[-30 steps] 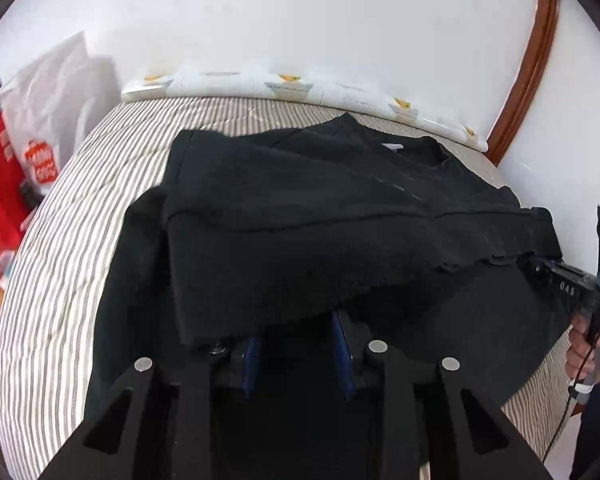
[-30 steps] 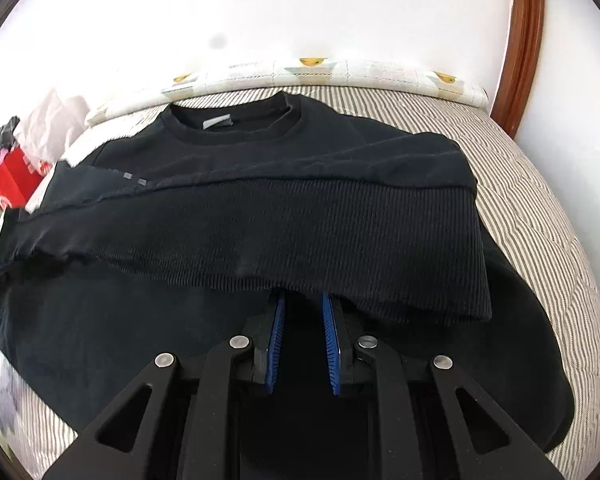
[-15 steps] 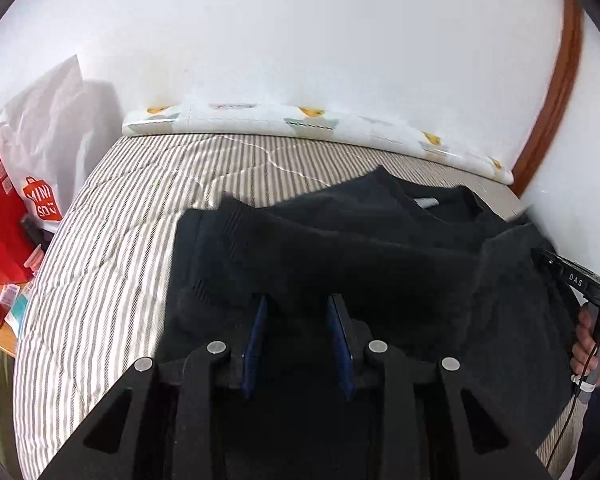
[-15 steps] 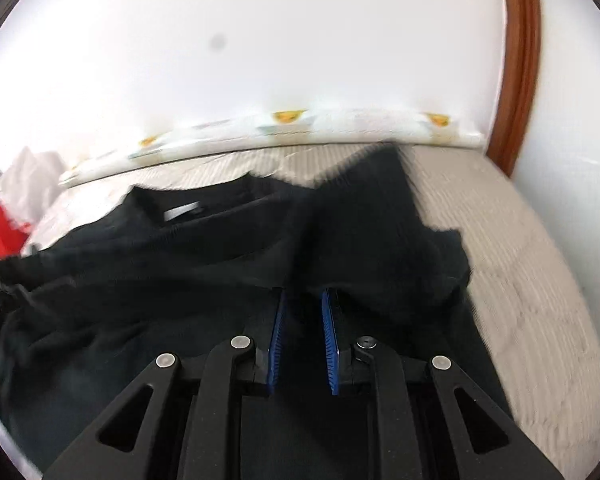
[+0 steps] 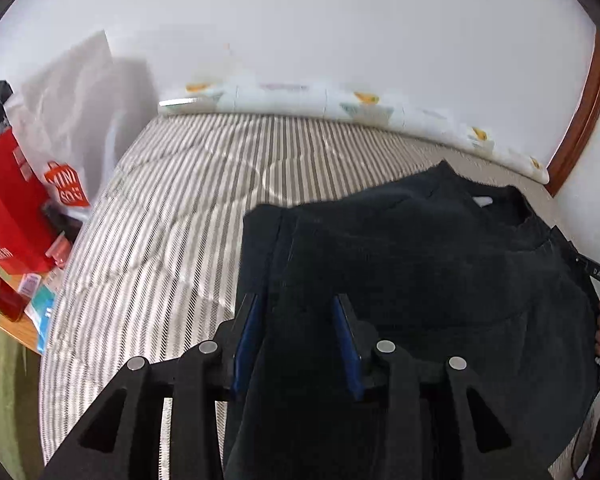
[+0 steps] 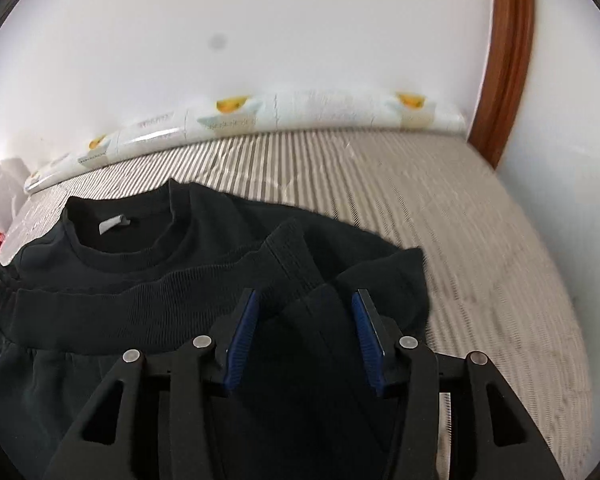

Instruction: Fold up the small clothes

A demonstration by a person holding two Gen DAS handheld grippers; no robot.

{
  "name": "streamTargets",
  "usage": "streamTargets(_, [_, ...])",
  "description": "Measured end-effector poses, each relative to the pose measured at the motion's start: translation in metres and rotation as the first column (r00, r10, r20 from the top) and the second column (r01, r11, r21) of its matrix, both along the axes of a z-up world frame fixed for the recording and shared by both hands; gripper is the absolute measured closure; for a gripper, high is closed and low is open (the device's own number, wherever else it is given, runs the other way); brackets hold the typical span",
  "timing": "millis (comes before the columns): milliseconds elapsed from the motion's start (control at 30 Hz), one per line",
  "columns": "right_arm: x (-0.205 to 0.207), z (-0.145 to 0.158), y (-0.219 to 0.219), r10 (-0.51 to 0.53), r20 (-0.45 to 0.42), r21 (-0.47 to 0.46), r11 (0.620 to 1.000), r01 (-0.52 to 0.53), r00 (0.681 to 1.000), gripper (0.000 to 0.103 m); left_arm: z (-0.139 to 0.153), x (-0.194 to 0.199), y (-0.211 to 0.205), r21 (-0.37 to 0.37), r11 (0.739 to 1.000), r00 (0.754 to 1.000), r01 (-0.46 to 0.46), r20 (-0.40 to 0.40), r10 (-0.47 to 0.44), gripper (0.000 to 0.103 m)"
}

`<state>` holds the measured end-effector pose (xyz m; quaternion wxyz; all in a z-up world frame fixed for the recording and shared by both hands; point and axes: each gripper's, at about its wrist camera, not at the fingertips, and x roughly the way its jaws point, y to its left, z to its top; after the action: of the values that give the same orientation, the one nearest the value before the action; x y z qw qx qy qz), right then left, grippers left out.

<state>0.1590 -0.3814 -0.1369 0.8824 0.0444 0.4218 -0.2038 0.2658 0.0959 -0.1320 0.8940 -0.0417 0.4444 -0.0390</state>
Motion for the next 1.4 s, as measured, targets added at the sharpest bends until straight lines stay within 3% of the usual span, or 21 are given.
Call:
streamTargets(67, [0.003, 0.0, 0.001, -0.002, -0.002, -0.017, 1.0, 0.002, 1.0, 0.082, -0.002, -0.002, -0.002, 0.012, 1.0, 1.0, -0.01, 0.01, 0.01, 0.074])
streamTargets(100, [0.0, 0.002, 0.003, 0.005, 0.008, -0.03, 1.0, -0.004, 1.0, 0.084, 0.0, -0.004, -0.003, 0.017, 1.0, 1.0, -0.021, 0.023, 0.02, 0.085])
streamTargets(233, [-0.01, 0.015, 0.01, 0.046, 0.073, -0.063, 0.997, -0.041, 0.996, 0.088, 0.013, -0.012, -0.011, 0.047, 0.997, 0.996, -0.054, 0.079, 0.051, 0.09])
streamTargets(467, [-0.037, 0.055, 0.002, 0.06, 0.19, -0.063, 0.997, -0.049, 0.98, 0.089, 0.034, -0.001, -0.021, 0.013, 0.999, 0.987, -0.045, 0.154, 0.042, 0.092])
streamTargets(533, [-0.039, 0.059, -0.002, 0.045, 0.197, -0.079, 0.996, -0.03, 0.979, 0.089, 0.032, 0.009, -0.028, 0.042, 0.998, 0.987, -0.043, 0.156, 0.036, 0.092])
streamTargets(667, [-0.026, 0.039, -0.017, 0.005, 0.145, -0.048, 0.999, 0.002, 0.989, 0.089, 0.017, 0.023, -0.032, 0.054, 0.997, 0.992, -0.058, 0.113, 0.051, 0.092])
streamTargets(800, [-0.009, 0.01, -0.024, -0.011, 0.032, -0.037, 0.999, 0.012, 0.999, 0.088, 0.007, 0.027, -0.028, 0.039, 0.997, 0.994, -0.072, 0.082, 0.068, 0.091])
streamTargets(933, [-0.012, 0.008, -0.036, -0.024, 0.023, 0.03, 0.999, 0.023, 0.999, 0.081, 0.001, 0.028, -0.027, 0.044, 0.997, 0.996, -0.07, 0.05, 0.068, 0.086])
streamTargets(1067, [-0.031, 0.013, -0.028, -0.008, 0.027, 0.0, 1.0, 0.008, 1.0, 0.075, 0.002, 0.021, -0.03, 0.069, 0.996, 0.998, -0.057, 0.034, 0.055, 0.081])
streamTargets(1167, [-0.049, 0.013, -0.018, -0.022, -0.014, -0.083, 0.996, 0.021, 1.0, 0.074, 0.0, 0.01, -0.028, 0.072, 0.996, 0.999, -0.049, 0.017, 0.048, 0.081])
streamTargets(1400, [-0.095, 0.023, 0.005, -0.045, -0.023, -0.108, 0.993, 0.042, 0.999, 0.073, 0.001, -0.033, -0.015, 0.048, 0.997, 0.998, -0.063, 0.008, 0.063, 0.081])
